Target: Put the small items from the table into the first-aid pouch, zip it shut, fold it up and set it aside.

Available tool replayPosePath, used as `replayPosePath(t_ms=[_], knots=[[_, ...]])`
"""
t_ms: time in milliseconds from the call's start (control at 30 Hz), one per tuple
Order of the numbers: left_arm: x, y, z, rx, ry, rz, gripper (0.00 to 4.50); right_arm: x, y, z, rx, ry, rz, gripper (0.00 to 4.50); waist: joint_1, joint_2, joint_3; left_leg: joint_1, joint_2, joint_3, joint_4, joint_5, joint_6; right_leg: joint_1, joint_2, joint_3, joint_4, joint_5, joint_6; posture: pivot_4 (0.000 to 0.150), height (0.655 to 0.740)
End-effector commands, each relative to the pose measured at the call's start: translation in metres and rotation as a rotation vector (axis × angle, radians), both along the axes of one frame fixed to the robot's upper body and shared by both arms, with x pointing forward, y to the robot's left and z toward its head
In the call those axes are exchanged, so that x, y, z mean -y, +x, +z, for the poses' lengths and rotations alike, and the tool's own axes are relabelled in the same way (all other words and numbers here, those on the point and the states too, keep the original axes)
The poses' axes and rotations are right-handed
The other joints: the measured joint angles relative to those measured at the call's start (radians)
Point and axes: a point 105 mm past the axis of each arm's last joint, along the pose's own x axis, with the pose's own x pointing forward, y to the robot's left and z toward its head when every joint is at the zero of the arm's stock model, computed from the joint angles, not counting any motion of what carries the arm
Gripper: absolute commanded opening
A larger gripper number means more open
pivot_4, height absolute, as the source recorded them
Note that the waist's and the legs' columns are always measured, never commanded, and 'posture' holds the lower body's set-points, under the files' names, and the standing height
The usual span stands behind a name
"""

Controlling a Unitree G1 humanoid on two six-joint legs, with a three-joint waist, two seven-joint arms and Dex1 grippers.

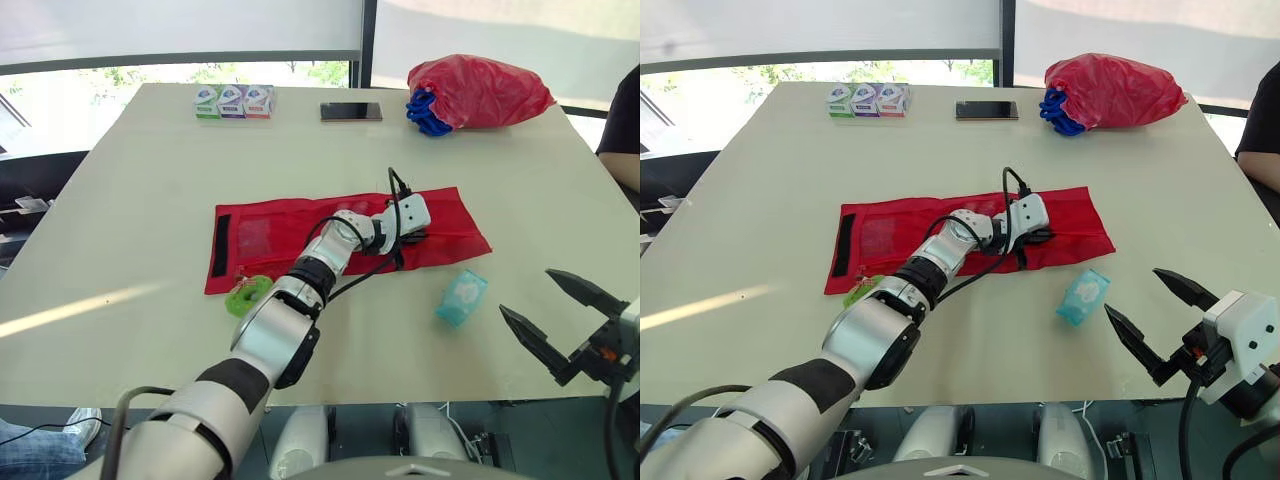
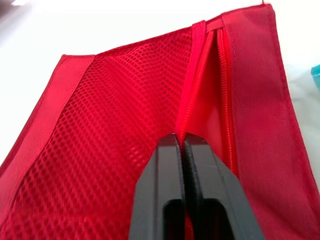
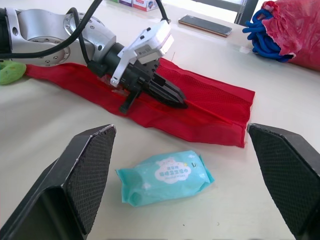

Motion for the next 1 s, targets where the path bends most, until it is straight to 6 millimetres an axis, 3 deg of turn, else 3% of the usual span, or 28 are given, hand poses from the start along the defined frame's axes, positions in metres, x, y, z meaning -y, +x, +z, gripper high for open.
replayPosePath(t_ms=[33,133,267,400,633,800,967,1000], knots=[[-0.004,-0.002,0.007,0.003,-0.03,-0.023,0.08,-0.004,-0.002,0.004,0.017,-0.011,0.012,4.5,0.0,0.0,0.0,0.0,0.0,0.0,0.0,0.0,0.0,0.0,0.0,0.0,0.0,0.0,0.0,0.15,0.74],[-0.011,-0.006,0.004,-0.011,-0.026,-0.043,0.08,-0.003,-0.003,0.0,-0.011,-0.019,0.008,4.5,-0.001,0.0,0.0,0.0,0.0,0.0,0.0,0.0,0.0,0.0,0.0,0.0,0.0,0.0,0.0,0.15,0.74],[-0.021,-0.012,0.003,-0.025,-0.038,-0.052,0.08,0.002,-0.002,-0.025,-0.147,-0.045,-0.066,4.5,-0.002,0.0,0.0,0.001,0.001,0.0,0.0,0.0,0.0,0.0,0.0,0.001,0.0,0.0,0.0,0.15,0.74],[-0.027,-0.012,0.005,-0.025,-0.057,-0.025,0.08,-0.017,-0.001,-0.051,-0.235,0.025,-0.125,4.5,-0.002,0.001,-0.001,0.001,0.001,0.0,0.0,0.0,0.0,0.0,0.0,0.001,0.0,0.0,0.0,0.15,0.74],[-0.031,-0.015,0.015,0.002,-0.071,-0.038,0.08,-0.029,0.033,-0.07,-0.253,0.1,-0.312,4.5,-0.002,0.002,-0.001,0.001,0.001,0.001,0.0,0.0,0.0,-0.001,0.001,0.001,0.001,0.0,0.0,0.15,0.74],[-0.033,-0.016,0.017,0.008,-0.072,-0.038,0.08,-0.051,0.044,-0.082,-0.315,0.167,-0.318,4.5,0.0,0.002,-0.002,0.0,0.0,0.0,0.0,0.0,0.0,-0.001,0.0,0.001,0.0,0.0,0.0,0.15,0.74],[-0.032,-0.016,0.021,0.023,-0.083,-0.041,0.08,-0.048,0.049,-0.098,-0.349,0.09,-0.406,4.5,0.0,0.002,-0.002,0.0,0.0,0.0,0.0,0.0,0.0,-0.001,0.001,0.001,0.0,0.0,0.0,0.15,0.74],[-0.031,-0.016,0.022,0.022,-0.085,-0.042,0.03,-0.047,0.049,-0.098,-0.348,0.086,-0.415,4.25,-0.001,0.002,-0.002,0.0,0.0,0.0,0.0,0.0,0.0,-0.001,0.001,0.001,0.0,0.0,0.0,0.15,0.74]])
